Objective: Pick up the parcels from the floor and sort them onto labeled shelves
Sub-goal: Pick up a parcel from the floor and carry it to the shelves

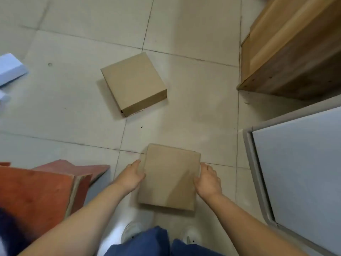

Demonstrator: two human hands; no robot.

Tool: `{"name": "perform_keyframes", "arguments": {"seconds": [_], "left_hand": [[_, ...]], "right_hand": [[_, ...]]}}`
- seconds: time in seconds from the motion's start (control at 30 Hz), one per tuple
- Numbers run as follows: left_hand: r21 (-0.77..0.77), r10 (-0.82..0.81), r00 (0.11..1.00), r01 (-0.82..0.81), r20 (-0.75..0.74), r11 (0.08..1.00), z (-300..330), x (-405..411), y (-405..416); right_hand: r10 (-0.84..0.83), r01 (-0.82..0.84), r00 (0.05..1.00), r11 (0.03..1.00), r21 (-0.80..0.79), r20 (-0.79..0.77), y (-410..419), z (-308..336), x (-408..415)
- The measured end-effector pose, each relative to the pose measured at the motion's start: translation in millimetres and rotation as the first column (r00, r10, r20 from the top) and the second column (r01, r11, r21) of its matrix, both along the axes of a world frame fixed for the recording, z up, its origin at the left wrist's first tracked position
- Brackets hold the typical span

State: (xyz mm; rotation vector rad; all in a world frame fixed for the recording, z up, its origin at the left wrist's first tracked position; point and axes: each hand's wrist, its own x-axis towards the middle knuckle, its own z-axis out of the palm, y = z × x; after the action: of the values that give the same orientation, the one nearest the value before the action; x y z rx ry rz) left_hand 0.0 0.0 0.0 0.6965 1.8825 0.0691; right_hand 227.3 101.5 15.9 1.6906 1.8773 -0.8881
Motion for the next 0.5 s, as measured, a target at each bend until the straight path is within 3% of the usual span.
{"name": "perform_keyframes", "arguments": {"seconds": [0.2, 0.27, 0.37, 0.5], "left_hand": [[-0.057, 0.123, 0.981, -0.116, 0.151, 0.992, -55, 6, 8], [-0.051, 0.207, 0.956, -0.200, 0.209, 0.978, -63, 9, 9], [-0.071, 0.344, 0.881, -0.340, 0.324, 0.938, -75, 13, 9], [-0.093, 0.459, 0.799, -0.462, 0.389, 0.882, -62, 14, 17]], "right_hand": [[-0.350, 0.330, 0.934, 0.925, -0.188, -0.079, 4, -66, 1], [-0.518, 0.471, 0.844, 0.840, -0.270, -0.139, 3, -75, 0], [-0.761, 0.651, 0.634, 0.622, -0.435, -0.139, 4, -81, -4], [-0.855, 0.706, 0.485, 0.507, -0.494, -0.184, 6, -68, -7]]}}
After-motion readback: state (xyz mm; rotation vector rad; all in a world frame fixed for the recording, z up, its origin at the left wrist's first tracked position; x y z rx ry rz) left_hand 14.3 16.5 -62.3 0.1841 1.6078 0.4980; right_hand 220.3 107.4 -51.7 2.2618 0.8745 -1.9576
